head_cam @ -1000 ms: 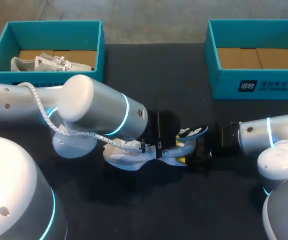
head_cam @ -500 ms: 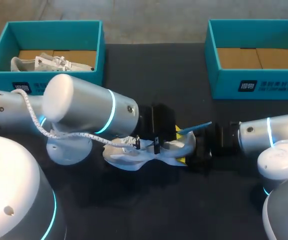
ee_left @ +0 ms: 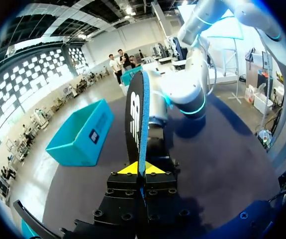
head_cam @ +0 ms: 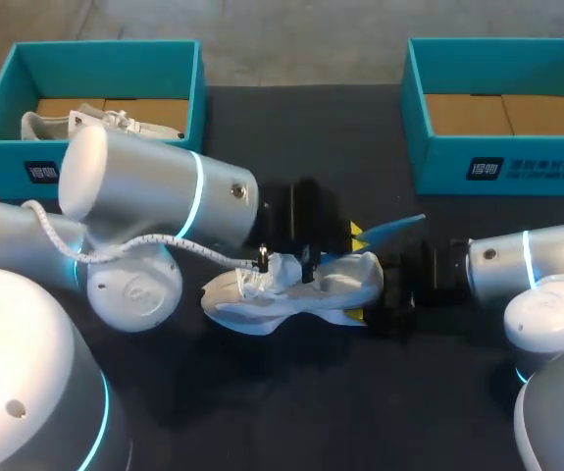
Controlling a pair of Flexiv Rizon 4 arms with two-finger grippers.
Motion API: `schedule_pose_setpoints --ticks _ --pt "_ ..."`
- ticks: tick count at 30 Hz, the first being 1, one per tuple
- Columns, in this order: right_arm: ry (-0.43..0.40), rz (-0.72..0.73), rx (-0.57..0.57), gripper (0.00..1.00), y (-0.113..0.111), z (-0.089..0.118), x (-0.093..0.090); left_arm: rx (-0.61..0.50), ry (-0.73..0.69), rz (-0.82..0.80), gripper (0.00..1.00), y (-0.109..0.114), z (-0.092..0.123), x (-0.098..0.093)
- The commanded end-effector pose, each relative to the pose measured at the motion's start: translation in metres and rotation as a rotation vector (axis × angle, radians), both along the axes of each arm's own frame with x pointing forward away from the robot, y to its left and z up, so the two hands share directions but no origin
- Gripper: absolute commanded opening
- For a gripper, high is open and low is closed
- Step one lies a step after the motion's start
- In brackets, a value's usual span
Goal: Take the shoe out of the shoebox, open the shoe tongue, remove and reinsert the insole, then place the shoe into the shoebox
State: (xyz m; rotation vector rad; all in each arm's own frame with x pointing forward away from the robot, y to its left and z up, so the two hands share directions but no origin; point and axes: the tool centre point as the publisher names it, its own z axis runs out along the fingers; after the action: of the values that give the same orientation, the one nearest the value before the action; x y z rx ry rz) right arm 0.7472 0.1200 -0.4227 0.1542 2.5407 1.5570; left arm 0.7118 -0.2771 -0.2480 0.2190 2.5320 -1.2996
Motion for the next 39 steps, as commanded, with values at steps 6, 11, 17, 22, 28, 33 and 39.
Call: schedule_pose_setpoints --ticks 6,11,17,22,28,33,39 --pt "0.001 -0.002 -0.007 0.0 0.001 0.001 0.0 -0.007 -0.02 -0.096 0.0 -0.009 0.038 -0.006" --pt "0.001 -0.002 -0.007 0.0 0.001 0.001 0.0 0.02 -0.069 -0.13 0.0 -0.02 0.061 -0.015" --pt "0.001 -0.002 -0.007 0.0 0.001 0.001 0.0 0.02 -0.069 -0.13 0.0 -0.02 0.061 -0.015" --pt "0.001 -0.002 -0.007 0.0 0.001 0.001 0.0 0.02 -0.069 -0.13 0.0 -0.02 0.061 -0.015" --pt "0.001 -0.002 -0.007 0.0 0.001 0.001 0.0 0.02 -0.069 -0.13 0.0 -0.02 0.061 -0.015" --pt "0.001 -0.002 -0.007 0.0 0.001 0.001 0.0 0.014 -0.039 -0.12 0.0 -0.019 0.063 -0.015" --pt "0.001 -0.002 -0.007 0.0 0.001 0.001 0.0 0.001 0.113 -0.103 0.0 -0.023 0.089 -0.023"
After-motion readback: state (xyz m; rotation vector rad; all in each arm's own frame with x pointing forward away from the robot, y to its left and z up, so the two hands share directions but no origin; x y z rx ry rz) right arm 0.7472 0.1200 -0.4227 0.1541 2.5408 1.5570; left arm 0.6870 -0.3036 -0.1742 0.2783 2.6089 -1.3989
